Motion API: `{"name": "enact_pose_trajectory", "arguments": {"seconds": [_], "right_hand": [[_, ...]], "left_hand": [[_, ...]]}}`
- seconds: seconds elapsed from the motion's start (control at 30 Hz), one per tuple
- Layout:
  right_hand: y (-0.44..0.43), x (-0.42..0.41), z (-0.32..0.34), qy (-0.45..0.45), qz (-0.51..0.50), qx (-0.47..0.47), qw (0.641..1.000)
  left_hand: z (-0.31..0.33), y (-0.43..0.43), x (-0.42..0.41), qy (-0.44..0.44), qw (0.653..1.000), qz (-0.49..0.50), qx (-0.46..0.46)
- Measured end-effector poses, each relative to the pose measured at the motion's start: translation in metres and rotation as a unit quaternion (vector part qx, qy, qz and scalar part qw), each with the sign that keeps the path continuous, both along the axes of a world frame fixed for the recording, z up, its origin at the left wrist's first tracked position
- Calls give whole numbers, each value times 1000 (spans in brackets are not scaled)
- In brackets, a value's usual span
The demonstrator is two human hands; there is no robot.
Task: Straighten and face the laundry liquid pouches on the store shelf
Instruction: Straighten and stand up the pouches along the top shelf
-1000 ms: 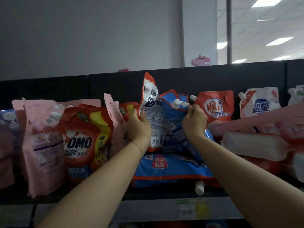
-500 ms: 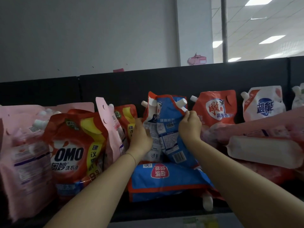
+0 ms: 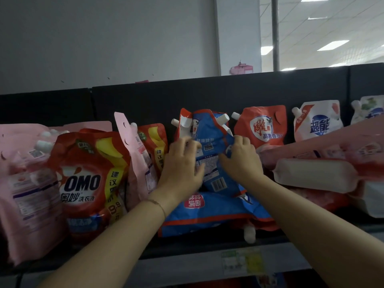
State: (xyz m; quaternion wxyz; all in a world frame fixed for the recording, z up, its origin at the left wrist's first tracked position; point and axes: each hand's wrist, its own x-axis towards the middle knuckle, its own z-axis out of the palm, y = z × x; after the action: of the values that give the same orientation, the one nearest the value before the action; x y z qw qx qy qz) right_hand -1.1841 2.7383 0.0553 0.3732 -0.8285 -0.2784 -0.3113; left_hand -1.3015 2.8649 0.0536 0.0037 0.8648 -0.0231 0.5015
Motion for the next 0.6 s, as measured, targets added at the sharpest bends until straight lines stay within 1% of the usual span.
{"name": "enact_pose_trajectory", "arguments": {"seconds": [0.07,0.13,0.17,0.2,0.23,0.27,0.4,0.47,0.5,0.6], "right_hand": [[-7,-6,-2,-56,-11,-13,998],[-13,-11,-5,-104,19,-44,993],[-16,-12,-5,-112,50,-65,990],[-18,-13,-7,-117,84,-86,986],[-21,-14,-7,-114,110,-108,981],[-23,-13,-8,-109,125,-125,978],[-31,-9,-9,-82,150,-180,969],[-31,-8,-8,-73,155,-193,966],[-31,-10,-7,-54,155,-202,965],[-33,-18,5,39,156,-234,959]], "left_hand": [[-11,-16,-6,117,988,-59,79],[-26,-31,-8,213,962,-54,161],[-31,-36,-7,236,956,-52,166],[-35,-40,-7,249,955,-56,151],[-38,-41,-6,250,956,-61,143],[-41,-42,-6,249,954,-55,155],[-53,-34,-2,235,946,2,223],[-59,-32,-1,192,952,-15,237],[-61,-31,-2,169,957,-34,235],[-59,-22,-2,116,964,-79,225]]}}
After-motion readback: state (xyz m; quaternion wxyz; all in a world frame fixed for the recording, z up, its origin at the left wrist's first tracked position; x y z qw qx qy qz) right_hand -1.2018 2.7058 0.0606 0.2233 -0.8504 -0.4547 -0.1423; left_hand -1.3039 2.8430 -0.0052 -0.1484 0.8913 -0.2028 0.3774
